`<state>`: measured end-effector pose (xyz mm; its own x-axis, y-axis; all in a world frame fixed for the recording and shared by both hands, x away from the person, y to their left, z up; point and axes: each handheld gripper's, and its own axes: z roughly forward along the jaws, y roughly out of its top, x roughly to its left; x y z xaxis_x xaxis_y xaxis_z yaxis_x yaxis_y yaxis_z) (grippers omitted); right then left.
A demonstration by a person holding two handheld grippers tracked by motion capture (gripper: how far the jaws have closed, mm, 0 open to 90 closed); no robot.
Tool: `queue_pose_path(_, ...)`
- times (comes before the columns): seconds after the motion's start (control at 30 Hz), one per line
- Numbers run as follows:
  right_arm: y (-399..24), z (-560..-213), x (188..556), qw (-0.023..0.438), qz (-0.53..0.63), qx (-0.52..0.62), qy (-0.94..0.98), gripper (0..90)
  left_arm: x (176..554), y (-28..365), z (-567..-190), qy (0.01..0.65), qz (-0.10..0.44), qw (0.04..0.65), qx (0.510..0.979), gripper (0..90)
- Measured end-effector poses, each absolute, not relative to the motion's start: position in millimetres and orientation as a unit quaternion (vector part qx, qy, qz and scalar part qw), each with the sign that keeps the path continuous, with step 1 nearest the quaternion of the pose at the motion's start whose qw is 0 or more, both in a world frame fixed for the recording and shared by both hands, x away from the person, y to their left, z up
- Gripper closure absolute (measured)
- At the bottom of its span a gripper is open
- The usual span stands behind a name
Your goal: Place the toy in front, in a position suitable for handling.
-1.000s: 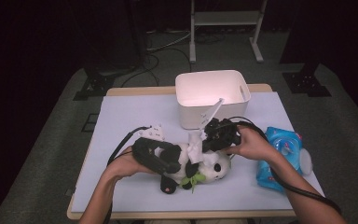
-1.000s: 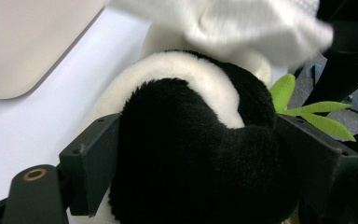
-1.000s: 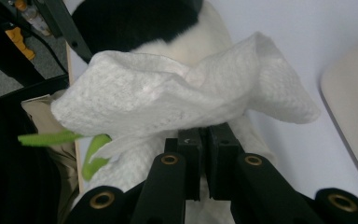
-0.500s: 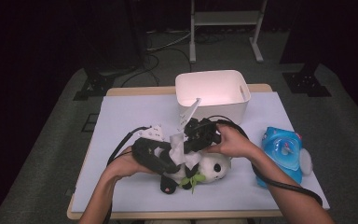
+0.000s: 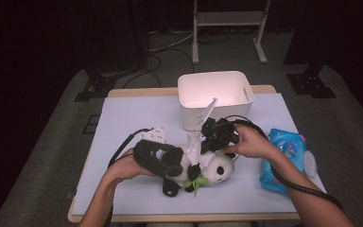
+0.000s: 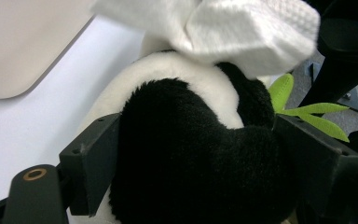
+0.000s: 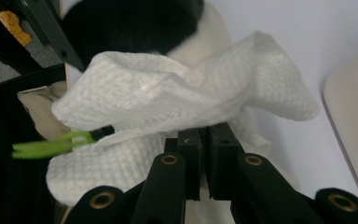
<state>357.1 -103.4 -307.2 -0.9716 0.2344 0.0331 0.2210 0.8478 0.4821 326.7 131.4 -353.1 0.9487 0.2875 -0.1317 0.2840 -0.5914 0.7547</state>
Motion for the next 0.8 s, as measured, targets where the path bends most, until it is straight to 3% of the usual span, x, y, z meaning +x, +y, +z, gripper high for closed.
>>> queue_pose_path(0.3,-151.1,-303.8,356.9,0.021,0.263,0.154,0.952,85.0,325.3,131.9,-352.3,0.162,-0.001,0.421,0.892,17.1)
queue_pose_path(0.8,-205.2,-338.0,351.0,0.004,0.290,0.213,0.933,84.8,325.4,132.0,-351.4,0.165,-0.006,0.418,0.893,17.1)
